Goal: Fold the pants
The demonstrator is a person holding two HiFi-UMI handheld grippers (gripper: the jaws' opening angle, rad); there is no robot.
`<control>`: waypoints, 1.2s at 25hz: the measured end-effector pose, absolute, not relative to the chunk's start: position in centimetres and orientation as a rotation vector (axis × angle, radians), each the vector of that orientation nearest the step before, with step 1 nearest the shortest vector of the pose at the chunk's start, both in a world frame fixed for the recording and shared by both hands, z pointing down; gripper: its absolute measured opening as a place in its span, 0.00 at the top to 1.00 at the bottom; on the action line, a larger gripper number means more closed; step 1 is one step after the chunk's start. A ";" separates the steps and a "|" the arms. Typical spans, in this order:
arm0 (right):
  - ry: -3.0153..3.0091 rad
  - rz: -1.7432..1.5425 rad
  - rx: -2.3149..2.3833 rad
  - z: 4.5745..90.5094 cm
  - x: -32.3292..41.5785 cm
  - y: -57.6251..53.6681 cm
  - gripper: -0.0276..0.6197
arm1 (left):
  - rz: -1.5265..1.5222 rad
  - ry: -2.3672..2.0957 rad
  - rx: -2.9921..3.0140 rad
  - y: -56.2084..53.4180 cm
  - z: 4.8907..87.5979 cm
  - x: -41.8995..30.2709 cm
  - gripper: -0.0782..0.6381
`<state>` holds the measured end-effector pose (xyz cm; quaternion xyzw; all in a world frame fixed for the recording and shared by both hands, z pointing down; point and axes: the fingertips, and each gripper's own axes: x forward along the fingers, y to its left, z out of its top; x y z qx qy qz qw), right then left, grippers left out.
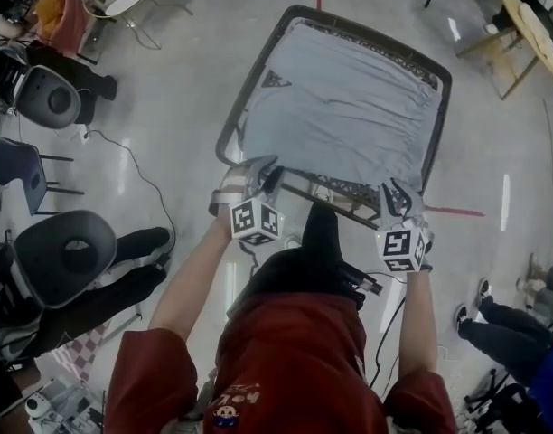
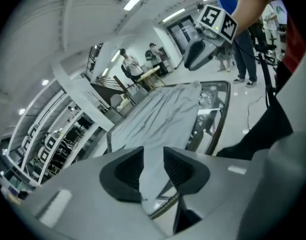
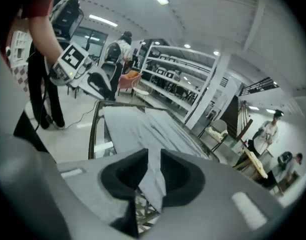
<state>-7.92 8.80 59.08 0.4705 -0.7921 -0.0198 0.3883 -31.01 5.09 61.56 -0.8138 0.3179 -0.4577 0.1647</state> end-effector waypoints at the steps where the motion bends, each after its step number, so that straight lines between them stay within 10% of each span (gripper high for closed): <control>1: -1.983 -0.062 1.131 60.3 -7.6 8.9 0.84 | -1.379 0.855 -2.302 4.9 62.9 -31.8 0.68; 30: -1.626 0.033 0.331 74.6 2.6 9.7 0.67 | -1.935 0.176 -2.127 1.3 74.4 -39.8 0.61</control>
